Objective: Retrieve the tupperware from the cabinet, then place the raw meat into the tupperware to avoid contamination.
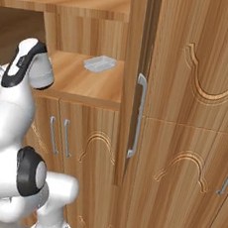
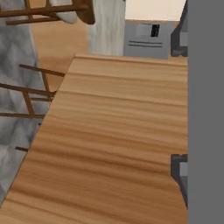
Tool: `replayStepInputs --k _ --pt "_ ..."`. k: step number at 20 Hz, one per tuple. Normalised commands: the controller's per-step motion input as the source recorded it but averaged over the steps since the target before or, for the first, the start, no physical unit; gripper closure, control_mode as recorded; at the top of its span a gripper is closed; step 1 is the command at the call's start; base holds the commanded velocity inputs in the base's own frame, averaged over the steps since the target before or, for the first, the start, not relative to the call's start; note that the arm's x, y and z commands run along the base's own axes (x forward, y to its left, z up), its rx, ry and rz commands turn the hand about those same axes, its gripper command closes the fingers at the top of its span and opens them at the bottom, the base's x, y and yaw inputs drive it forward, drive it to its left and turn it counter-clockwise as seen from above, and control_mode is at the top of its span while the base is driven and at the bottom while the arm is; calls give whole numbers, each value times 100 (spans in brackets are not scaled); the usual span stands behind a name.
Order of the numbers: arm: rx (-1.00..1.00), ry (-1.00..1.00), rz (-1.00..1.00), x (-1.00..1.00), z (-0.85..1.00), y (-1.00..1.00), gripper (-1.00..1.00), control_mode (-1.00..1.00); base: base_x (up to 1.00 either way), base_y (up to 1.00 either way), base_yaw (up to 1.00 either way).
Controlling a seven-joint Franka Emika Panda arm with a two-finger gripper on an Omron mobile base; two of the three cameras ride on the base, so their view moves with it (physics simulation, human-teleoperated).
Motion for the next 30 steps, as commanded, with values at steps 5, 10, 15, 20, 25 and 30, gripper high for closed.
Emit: replayStepInputs --k 5,10,15,20,25,30 --pt "-5 -1 -25 -19 -7 41 -100 -100 0 0 0" --pt "-1 -3 -32 -16 -15 30 -100 -100 0 0 0" --pt "-2 -10 -32 -2 -26 39 -100 -100 0 0 0" --pt "-3 -8 -31 7 -21 41 -100 -100 0 0 0" --pt "-1 -20 -27 11 -33 38 -100 -100 0 0 0" --pt "-1 -1 -13 22 -12 5 -100 -100 0 0 0"
